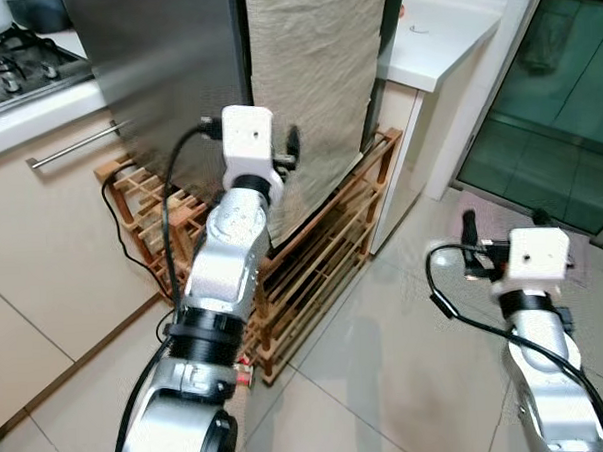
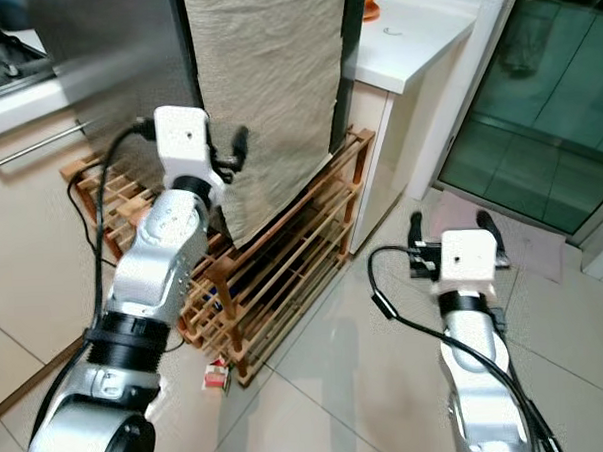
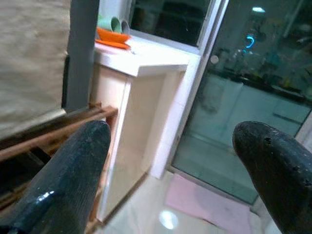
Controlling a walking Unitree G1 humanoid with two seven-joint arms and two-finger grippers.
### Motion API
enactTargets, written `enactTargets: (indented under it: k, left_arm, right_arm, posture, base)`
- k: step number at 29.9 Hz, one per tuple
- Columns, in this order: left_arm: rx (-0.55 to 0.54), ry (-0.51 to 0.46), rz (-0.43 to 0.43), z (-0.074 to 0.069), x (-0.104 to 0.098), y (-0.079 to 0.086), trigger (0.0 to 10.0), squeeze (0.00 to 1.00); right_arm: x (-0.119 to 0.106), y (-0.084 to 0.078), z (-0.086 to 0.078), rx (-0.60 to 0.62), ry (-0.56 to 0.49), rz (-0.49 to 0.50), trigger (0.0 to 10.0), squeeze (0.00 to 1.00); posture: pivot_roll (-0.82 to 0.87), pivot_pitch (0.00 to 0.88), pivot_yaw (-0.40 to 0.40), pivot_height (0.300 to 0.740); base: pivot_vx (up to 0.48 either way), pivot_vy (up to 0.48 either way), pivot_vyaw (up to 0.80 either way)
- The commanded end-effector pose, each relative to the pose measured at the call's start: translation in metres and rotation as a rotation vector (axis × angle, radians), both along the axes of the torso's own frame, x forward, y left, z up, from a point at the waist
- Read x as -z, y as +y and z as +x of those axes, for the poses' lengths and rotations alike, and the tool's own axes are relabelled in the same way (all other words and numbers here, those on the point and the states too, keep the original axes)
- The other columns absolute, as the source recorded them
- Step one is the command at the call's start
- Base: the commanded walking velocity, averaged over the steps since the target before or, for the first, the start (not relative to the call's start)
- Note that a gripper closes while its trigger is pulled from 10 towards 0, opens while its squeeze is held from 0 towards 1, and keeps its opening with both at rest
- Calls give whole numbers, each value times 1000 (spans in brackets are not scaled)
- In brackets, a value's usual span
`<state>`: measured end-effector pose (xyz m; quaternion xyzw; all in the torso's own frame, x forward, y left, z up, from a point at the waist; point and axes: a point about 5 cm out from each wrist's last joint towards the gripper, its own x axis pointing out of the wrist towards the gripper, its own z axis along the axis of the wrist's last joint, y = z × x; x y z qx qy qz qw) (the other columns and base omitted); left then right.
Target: Restocking fridge
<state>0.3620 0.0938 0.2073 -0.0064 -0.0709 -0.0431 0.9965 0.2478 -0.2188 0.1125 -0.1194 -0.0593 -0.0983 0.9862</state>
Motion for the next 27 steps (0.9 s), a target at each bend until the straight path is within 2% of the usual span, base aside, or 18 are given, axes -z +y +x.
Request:
enactTargets:
  k: [1,10,27]
  left_arm:
    - [5,-3,-11,2,-3,-5,10000,0]
    - [45,8,-29,5,0,-15,10000,0]
    - [50,36,-12,21,2,-16,10000,0]
  right_arm:
    - [-6,-2,-1,-6,-8,-7,10000,0]
    - [-10,-6,-6,-5,10,-13,10000,0]
    - [-7,-4,-15,8,32,1,10000,0]
  posture:
    - [-125,0,-55,740]
    - [-142,16,-59,740]
    - [-163,21,-40,740]
  base:
    - [0,0,0]
    - [0,0,0]
    - [0,0,0]
